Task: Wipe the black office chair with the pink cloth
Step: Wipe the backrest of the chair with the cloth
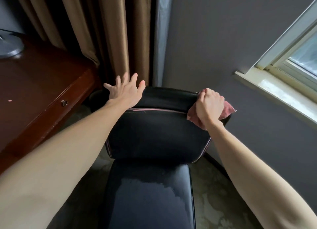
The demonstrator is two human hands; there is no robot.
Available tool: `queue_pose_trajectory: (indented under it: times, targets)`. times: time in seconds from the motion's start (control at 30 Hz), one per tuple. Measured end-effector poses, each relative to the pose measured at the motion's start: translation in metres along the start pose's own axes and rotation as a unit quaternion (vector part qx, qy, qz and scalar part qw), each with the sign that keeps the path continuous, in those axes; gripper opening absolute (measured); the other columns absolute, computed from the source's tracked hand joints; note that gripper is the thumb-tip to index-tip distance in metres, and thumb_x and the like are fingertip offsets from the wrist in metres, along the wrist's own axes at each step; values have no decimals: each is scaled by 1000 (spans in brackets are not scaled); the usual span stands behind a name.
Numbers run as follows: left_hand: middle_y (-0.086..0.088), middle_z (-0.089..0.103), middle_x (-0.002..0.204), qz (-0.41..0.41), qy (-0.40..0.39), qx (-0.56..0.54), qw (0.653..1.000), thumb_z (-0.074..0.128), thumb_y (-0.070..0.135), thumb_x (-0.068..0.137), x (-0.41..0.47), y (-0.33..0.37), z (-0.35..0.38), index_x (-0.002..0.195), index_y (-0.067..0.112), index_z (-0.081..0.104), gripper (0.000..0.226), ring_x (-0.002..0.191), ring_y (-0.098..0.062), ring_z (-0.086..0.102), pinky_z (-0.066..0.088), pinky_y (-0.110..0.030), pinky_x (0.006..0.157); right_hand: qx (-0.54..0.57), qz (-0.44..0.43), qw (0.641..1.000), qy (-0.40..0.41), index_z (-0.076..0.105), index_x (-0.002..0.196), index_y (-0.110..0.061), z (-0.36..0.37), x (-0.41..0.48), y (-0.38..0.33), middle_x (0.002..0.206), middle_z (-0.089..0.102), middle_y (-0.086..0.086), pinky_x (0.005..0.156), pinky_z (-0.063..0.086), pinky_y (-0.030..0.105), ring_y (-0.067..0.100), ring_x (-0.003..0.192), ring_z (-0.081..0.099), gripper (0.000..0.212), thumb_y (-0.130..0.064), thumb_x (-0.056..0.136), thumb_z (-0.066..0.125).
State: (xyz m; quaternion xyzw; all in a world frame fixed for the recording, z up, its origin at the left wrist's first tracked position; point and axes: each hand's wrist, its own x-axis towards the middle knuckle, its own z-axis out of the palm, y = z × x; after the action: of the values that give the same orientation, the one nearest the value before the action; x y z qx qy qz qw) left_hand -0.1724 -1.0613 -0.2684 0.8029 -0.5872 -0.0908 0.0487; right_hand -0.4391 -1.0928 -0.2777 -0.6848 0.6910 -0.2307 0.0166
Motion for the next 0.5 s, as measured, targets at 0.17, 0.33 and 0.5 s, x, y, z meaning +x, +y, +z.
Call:
queue_pose_trajectory:
  times: [0.17, 0.33, 0.5]
  targets:
    - [-9, 24, 161, -10, 1, 0, 1000, 14, 56, 101, 0, -8, 1, 153, 28, 27, 60, 147, -35, 20, 14, -74, 108, -24, -124, 992, -24, 60, 85, -12, 28, -12, -93, 93, 68, 10, 82, 36, 40, 33, 89, 60, 27, -23, 96, 37]
    - [-8, 39, 152, -16, 30, -4, 999, 15, 57, 100, -4, -7, 3, 145, 28, 39, 59, 142, -35, 29, 24, -73, 103, -4, -210, 977, -22, 57, 83, -12, 27, -17, -93, 85, 65, 8, 74, 37, 39, 32, 79, 59, 36, -27, 98, 27]
    - [-9, 41, 149, -13, 44, -1, 999, 11, 61, 99, -7, -3, 4, 144, 29, 39, 62, 141, -36, 30, 24, -72, 103, -65, -117, 990, -49, 51, 80, -10, -11, 2, 6, 91, 67, 20, 74, 42, 42, 41, 84, 62, 19, -15, 92, 37]
